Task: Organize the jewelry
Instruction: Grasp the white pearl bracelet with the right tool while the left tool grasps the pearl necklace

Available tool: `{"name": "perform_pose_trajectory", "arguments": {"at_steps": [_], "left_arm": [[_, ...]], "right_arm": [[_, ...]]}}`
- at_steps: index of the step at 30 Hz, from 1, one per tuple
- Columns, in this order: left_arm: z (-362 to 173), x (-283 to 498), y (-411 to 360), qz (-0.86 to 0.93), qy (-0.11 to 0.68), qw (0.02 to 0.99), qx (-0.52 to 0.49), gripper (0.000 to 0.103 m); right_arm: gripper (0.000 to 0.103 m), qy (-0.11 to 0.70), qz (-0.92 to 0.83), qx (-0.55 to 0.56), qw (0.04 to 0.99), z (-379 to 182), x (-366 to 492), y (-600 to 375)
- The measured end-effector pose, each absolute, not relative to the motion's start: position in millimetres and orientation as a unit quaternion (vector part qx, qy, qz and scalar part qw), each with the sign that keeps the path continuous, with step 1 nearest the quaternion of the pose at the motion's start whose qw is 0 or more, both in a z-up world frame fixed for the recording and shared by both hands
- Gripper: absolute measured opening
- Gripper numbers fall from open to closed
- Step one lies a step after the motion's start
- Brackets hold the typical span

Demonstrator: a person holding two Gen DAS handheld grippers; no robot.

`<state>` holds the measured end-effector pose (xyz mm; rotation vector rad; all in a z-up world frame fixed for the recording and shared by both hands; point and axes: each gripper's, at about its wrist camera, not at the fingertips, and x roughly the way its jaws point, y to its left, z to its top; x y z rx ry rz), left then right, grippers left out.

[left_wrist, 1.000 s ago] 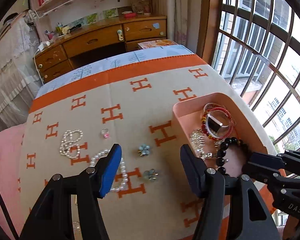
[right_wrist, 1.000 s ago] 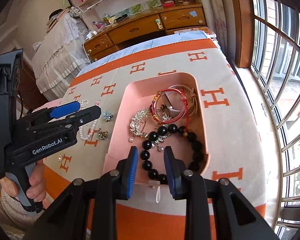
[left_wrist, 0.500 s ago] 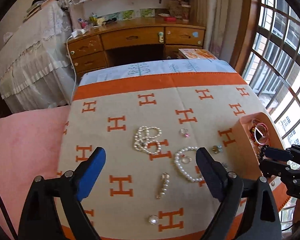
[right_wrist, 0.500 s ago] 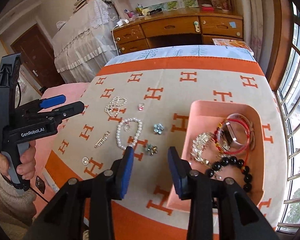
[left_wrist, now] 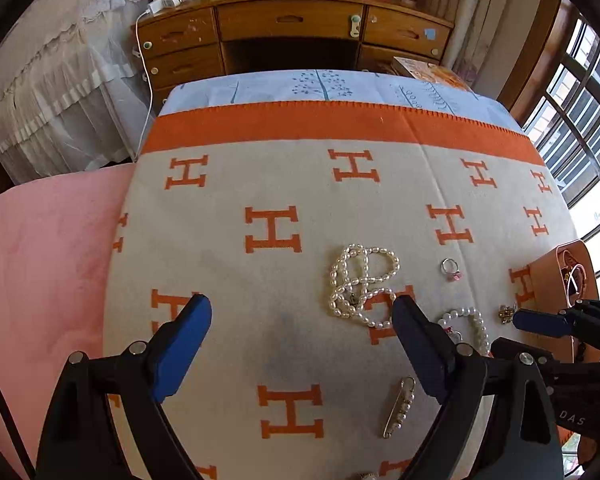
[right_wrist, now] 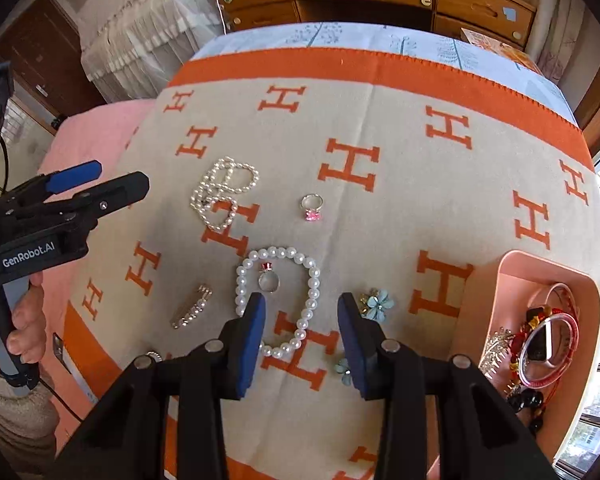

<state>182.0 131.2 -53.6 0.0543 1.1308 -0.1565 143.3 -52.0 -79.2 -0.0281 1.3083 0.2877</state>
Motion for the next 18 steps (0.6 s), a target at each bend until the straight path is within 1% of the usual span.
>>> {"name": "perform_pose_trajectory", "arguments": {"at_steps": [7, 10, 11, 12, 14, 18], "left_arm": [[-84.4, 210.5, 120.4, -0.082, 0.567, 0.819, 0.033, 0.089], [-96.6, 220.3, 114.9, -0.082, 0.583, 0.807, 0.034, 0.086], [-100.2, 223.1, 113.4, -0.082, 0.588, 0.804, 0.035, 0.083], [-103.2, 225.8, 111.7, -0.082, 0.593, 0.801, 0.036, 0.081], [-108.7, 229.8, 108.8, -0.081, 0.601, 0.794, 0.038, 0.079], [-112.1, 233.0, 105.5, -0.084, 0.611, 0.786, 0.043, 0.079]], "right_arm": [[0.037, 0.626, 0.112, -0.057, 0.77, -102.5, 146.9, -44.3], [0.029, 0.618, 0.112, -0.075, 0.774, -106.3, 144.9, -43.2], [0.02, 0.617, 0.113, -0.075, 0.775, -107.1, 145.0, -43.6], [0.008, 0.616, 0.114, -0.072, 0.776, -107.4, 145.6, -44.7], [0.008, 0.619, 0.122, -0.057, 0.774, -108.7, 146.9, -49.3], [0.008, 0.622, 0.136, -0.029, 0.77, -105.5, 148.8, -57.2]]}}
